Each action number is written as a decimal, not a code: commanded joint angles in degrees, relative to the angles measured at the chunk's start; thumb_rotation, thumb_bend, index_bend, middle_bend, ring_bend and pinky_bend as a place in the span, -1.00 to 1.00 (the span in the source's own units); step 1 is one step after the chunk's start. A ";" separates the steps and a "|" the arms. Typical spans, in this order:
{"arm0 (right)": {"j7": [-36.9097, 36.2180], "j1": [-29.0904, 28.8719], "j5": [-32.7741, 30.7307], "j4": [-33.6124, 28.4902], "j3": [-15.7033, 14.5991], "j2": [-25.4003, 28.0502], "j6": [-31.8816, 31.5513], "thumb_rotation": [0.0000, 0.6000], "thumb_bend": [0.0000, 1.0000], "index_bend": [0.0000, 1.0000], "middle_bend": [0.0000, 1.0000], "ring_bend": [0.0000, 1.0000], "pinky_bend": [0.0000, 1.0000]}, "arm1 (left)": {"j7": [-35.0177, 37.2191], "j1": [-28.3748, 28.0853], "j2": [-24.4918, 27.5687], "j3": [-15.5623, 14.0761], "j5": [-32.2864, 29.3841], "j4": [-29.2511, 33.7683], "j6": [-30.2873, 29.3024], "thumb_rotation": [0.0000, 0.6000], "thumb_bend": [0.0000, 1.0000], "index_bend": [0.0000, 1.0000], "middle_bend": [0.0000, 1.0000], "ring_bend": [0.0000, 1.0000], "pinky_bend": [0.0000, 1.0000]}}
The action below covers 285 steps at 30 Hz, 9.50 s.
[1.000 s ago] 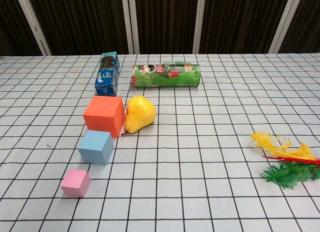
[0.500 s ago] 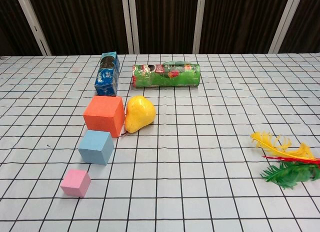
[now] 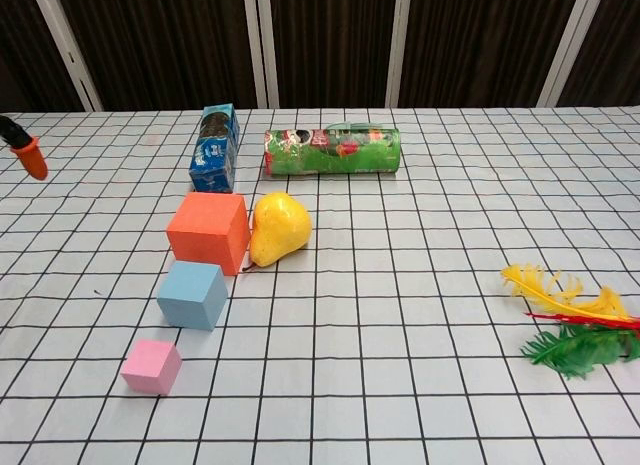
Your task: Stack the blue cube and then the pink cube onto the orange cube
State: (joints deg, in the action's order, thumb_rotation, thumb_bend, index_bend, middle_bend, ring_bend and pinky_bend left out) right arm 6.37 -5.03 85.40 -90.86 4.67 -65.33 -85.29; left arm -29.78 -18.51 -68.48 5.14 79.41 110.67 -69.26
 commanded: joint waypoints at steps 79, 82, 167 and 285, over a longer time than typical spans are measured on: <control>-4.32 0.07 0.16 0.28 -0.13 1.45 0.54 1.00 -0.65 -0.92 -0.83 -0.78 -0.84 | -23.53 -15.80 -25.56 -0.22 -19.02 -10.88 0.87 1.00 -0.62 -0.33 0.50 0.34 0.65; -4.61 0.08 0.11 0.19 -0.16 1.58 0.63 1.00 -0.65 -0.92 -0.83 -0.78 -0.84 | -23.84 -15.97 -25.82 -0.47 -19.39 -10.93 0.82 1.00 -0.62 -0.32 0.50 0.34 0.65; -6.09 -0.66 -1.35 -1.13 -0.82 2.92 3.84 1.00 -0.65 -0.92 -0.83 -0.78 -0.84 | -38.99 -29.42 -26.32 19.36 -51.61 -2.74 -19.79 1.00 -0.47 0.03 0.57 0.42 0.70; -7.07 -0.51 -3.68 -1.99 -0.44 3.94 5.03 1.00 -0.65 -0.92 -0.83 -0.78 -0.84 | -39.91 -32.97 -22.82 12.54 -46.55 8.51 -29.82 1.00 -0.73 -0.52 0.54 0.40 0.69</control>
State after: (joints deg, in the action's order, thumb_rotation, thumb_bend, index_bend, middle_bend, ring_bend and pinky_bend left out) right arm -0.68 -5.53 81.71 -92.83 4.25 -61.41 -80.28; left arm -72.03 -54.51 -96.71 20.50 27.18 111.68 -96.21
